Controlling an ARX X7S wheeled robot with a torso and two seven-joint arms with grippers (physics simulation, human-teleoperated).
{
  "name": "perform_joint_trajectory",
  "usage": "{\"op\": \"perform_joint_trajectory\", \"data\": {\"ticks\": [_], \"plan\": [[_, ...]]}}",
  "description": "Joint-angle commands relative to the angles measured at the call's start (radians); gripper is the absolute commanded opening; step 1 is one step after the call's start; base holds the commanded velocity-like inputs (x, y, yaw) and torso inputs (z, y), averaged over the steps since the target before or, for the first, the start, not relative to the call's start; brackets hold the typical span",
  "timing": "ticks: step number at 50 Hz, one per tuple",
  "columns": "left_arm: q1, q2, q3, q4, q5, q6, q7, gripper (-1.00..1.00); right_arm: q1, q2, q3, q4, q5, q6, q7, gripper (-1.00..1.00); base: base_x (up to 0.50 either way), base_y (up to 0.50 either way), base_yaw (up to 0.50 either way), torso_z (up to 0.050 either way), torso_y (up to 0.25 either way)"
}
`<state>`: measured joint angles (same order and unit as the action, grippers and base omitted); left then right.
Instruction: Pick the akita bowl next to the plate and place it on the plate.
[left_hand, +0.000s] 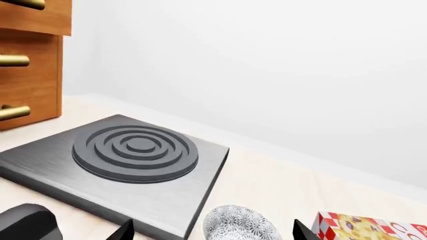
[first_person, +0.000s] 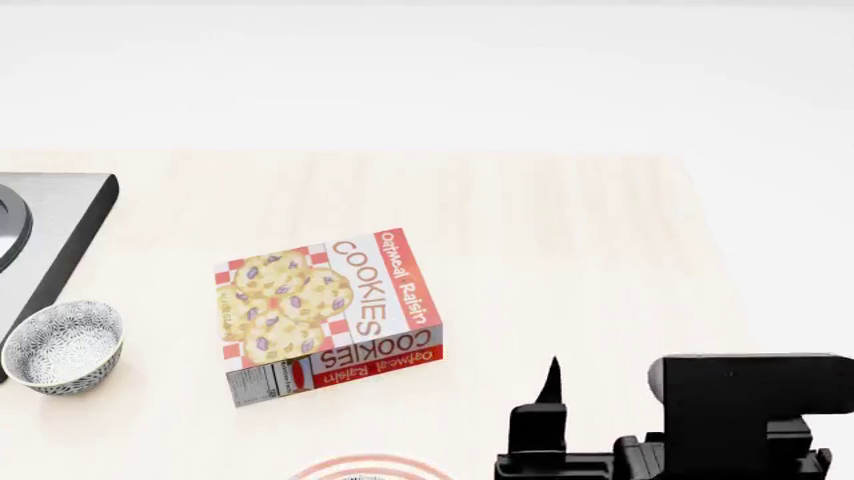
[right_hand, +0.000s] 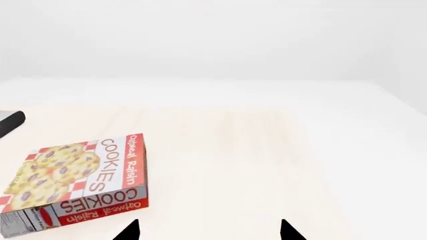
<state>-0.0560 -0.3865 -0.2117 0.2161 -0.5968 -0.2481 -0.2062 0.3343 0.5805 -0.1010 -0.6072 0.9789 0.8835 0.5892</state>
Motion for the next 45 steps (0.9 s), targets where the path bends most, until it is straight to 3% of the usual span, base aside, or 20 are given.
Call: {"op": "perform_joint_trajectory", "data": {"ticks": [1,16,29,45], "plan": [[-0.001,0.0,0.005,-0.004,0.004,0.005,-0.001,1.0,-0.124,-0.008,-0.038,0.018,-0.237,-0.204,-0.063,1.0,0.0,0.0,0.0,0.0,0.0],[0.003,-0.005,0.004,0.012,-0.002,-0.004,-0.013,1.0,-0.229,-0.025,-0.068,0.081,-0.445,-0.437,-0.09,1.0,0.0,0.0,0.0,0.0,0.0],[0.0,-0.007,0.008,0.009,-0.004,-0.003,-0.012,1.0,-0.278,-0.032,-0.075,0.091,-0.543,-0.546,-0.073,1.0,0.0,0.0,0.0,0.0,0.0],[-0.004,-0.007,0.012,-0.003,-0.006,0.002,-0.009,1.0,-0.287,-0.013,-0.081,0.027,-0.615,-0.552,-0.028,1.0,0.0,0.0,0.0,0.0,0.0]]}}
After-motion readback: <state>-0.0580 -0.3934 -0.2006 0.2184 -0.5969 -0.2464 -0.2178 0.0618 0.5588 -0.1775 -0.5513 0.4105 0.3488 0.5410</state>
